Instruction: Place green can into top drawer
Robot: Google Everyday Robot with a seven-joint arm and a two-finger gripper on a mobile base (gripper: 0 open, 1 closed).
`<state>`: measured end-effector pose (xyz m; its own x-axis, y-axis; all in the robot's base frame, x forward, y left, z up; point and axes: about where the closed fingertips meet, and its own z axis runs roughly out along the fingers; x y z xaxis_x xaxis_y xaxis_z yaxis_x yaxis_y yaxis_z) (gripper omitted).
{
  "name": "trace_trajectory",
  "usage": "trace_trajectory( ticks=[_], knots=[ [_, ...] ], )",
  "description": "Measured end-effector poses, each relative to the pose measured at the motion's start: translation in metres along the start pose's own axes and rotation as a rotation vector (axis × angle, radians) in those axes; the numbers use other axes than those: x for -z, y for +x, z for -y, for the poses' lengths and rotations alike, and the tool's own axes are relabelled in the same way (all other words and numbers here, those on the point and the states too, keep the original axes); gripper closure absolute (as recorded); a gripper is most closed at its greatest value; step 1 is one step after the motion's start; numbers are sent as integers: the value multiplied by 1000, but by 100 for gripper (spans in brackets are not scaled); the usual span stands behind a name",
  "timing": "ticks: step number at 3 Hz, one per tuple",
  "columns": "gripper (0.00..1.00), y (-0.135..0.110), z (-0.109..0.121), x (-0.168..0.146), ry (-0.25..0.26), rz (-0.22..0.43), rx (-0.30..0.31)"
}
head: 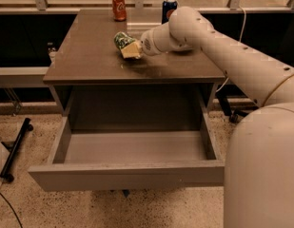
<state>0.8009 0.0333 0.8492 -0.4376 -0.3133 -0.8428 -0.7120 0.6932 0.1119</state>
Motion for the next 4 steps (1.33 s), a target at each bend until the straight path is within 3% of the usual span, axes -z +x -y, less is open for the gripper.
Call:
trace_trajectory(
  ticks=[1,2,3,4],
  knots=[
    [96,-4,-9,25,-51,33,16],
    [100,9,-33,66,-155,55,52],
    [100,40,-58,132,-254,69,92],
    [100,85,-74,199,-309,39,76]
  ],
)
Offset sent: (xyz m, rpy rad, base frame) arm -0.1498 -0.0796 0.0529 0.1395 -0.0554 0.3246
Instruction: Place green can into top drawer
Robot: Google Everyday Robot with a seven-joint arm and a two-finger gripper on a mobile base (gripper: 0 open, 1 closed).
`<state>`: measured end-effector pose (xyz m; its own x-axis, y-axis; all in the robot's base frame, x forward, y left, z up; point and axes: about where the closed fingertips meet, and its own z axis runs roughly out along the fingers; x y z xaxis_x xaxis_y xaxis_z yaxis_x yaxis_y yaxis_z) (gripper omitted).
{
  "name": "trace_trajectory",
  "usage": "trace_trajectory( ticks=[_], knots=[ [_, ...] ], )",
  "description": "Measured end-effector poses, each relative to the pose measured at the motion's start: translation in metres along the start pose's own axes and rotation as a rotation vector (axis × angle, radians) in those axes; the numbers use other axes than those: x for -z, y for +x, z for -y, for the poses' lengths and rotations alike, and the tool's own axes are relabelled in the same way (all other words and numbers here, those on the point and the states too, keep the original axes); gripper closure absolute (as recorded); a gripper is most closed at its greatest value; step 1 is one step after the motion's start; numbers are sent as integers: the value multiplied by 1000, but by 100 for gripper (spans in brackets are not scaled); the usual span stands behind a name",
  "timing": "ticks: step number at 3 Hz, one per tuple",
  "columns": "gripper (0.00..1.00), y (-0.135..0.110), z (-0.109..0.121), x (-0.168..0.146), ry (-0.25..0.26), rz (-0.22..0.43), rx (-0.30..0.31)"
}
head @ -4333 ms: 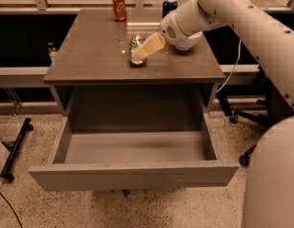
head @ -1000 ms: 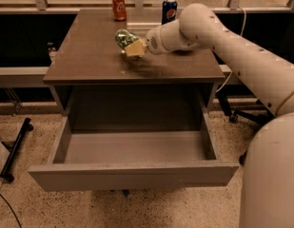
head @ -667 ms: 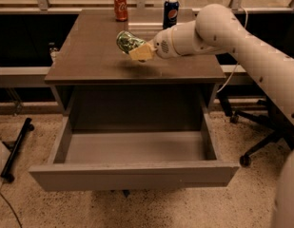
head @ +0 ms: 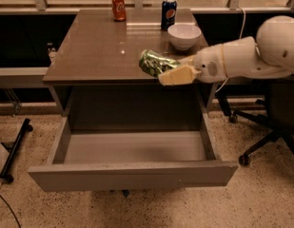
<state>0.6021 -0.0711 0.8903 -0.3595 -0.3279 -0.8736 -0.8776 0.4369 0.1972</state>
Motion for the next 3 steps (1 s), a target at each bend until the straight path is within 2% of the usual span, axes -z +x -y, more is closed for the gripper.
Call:
trace_trajectory(
  ticks=[1,2,3],
  knots=[
    [100,53,-26,40,-38,-68,-72],
    [100,106,-36,48,-56,-144,-171],
    [100,152,-36,37,-42,-218,-255]
  ],
)
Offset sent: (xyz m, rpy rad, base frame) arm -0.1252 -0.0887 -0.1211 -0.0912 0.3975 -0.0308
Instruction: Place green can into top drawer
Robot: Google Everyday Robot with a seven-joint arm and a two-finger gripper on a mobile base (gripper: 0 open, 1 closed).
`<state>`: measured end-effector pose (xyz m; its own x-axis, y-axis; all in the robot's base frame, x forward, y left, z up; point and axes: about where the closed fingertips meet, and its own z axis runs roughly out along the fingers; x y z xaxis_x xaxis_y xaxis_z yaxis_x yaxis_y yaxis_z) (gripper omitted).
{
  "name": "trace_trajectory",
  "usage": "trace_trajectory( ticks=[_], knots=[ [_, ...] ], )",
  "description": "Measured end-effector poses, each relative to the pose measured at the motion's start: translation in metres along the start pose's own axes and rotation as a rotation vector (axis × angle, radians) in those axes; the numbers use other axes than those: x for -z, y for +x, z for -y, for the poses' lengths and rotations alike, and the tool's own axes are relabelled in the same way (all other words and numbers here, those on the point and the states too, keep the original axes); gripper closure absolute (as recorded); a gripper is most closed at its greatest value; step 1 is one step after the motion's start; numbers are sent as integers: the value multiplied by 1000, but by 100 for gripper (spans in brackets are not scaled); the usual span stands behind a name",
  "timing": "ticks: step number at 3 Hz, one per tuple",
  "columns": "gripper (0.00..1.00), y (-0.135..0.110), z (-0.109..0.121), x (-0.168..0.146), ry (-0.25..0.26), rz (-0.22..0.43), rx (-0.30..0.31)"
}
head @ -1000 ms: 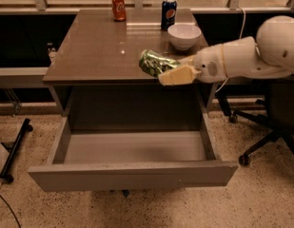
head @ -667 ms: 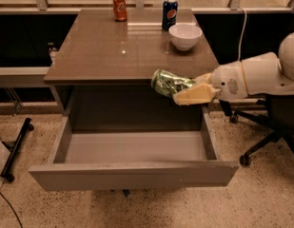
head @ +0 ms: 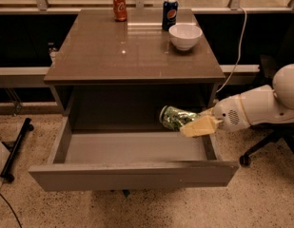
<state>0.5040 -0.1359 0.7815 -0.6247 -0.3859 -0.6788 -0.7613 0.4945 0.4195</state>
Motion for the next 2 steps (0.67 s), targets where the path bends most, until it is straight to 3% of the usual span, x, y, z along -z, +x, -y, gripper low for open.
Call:
trace_trajectory(
  ticks=[1,2],
  knots=[
    [100,22,21,-28,72,-32,-71],
    [100,24,48,-57,156,-39,-107]
  ],
)
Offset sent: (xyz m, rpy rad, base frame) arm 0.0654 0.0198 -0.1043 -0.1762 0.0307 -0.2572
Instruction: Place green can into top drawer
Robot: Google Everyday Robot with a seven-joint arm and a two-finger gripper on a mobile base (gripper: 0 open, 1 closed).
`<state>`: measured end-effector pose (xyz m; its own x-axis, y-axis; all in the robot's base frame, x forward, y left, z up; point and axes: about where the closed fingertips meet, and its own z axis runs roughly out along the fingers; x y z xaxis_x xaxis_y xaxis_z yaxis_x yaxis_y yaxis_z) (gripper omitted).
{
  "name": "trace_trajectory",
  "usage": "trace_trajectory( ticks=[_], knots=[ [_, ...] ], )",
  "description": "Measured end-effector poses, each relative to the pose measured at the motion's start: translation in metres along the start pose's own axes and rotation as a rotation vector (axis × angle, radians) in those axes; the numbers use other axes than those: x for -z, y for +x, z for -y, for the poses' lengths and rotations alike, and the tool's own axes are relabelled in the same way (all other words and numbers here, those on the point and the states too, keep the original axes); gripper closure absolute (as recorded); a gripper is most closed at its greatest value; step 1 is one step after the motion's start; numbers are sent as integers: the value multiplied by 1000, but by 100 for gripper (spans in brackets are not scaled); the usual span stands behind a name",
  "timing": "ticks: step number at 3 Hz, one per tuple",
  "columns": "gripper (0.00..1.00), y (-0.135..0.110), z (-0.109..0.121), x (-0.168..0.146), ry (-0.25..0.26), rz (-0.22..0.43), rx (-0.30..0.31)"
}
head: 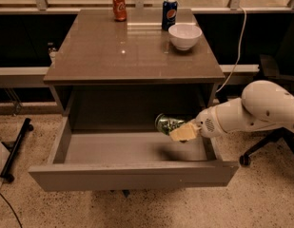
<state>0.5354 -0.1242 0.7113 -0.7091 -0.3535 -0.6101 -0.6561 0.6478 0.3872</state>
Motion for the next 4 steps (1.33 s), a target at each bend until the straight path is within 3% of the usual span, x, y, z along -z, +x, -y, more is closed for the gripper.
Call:
trace_trajectory(
  ticks=[1,2,3,4],
  knots=[
    [74,-8,17,-44,64,-44,-15],
    [51,-13,21,-70,85,-77,-24],
    [28,-17,15,-93,65,-118,-25],
    [4,-17,14,-95,62,-119,-24]
  ],
)
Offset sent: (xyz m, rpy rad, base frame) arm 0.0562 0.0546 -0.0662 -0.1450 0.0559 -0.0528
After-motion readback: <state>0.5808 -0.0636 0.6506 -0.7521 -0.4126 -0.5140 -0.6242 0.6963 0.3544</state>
